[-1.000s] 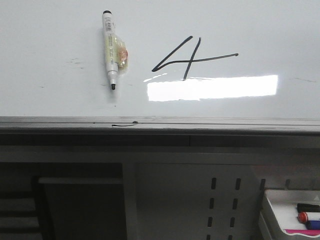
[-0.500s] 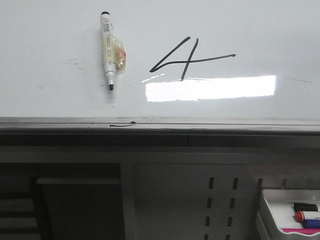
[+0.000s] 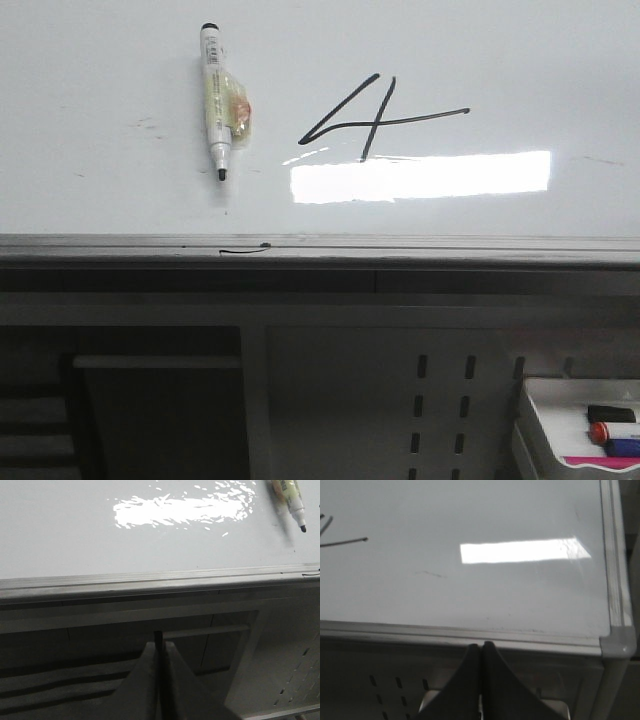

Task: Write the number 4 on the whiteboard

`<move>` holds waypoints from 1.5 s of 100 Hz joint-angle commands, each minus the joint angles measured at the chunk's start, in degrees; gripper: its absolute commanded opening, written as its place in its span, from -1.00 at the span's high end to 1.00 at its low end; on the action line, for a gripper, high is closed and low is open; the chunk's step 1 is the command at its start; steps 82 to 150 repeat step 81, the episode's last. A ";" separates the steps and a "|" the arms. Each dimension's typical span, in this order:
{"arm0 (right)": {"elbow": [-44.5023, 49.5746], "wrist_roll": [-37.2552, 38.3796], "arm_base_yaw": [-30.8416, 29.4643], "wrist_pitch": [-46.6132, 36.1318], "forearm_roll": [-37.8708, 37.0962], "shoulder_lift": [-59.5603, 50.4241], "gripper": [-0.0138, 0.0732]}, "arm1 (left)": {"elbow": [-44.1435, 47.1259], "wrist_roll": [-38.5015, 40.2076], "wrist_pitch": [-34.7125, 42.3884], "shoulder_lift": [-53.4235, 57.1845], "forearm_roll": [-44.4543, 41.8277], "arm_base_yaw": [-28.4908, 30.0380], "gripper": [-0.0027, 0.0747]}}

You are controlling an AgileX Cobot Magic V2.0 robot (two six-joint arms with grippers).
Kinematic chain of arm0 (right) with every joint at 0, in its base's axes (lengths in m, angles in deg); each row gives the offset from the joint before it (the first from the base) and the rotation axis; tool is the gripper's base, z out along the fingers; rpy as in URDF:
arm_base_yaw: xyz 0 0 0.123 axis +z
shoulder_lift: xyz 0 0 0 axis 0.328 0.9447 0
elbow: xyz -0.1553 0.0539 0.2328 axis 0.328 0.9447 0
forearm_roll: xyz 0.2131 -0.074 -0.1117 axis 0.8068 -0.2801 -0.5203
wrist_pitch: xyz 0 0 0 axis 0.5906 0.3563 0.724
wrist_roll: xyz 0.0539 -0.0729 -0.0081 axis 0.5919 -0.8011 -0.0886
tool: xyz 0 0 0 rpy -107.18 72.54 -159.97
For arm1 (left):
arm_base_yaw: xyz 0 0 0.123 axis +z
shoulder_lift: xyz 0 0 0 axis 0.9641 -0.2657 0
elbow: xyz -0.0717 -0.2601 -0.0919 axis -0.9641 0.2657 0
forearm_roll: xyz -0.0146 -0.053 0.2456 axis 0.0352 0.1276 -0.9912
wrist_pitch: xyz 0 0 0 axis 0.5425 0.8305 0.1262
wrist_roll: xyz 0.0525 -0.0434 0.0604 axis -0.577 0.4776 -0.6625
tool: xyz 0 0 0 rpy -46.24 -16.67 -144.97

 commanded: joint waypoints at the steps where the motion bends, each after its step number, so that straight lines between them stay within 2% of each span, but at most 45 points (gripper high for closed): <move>1: 1.20 0.72 -1.13 -0.51 -1.22 -1.66 0.83 | 1.95 0.38 1.99 1.41 1.05 0.18 0.98; 18: 1.03 0.72 -1.22 12.81 -1.39 -5.01 0.83 | 1.95 0.38 1.99 1.41 1.05 0.18 0.98; 150: 1.03 0.60 -1.22 11.90 -1.39 -5.01 0.83 | 1.95 0.38 1.99 1.41 1.05 0.18 0.98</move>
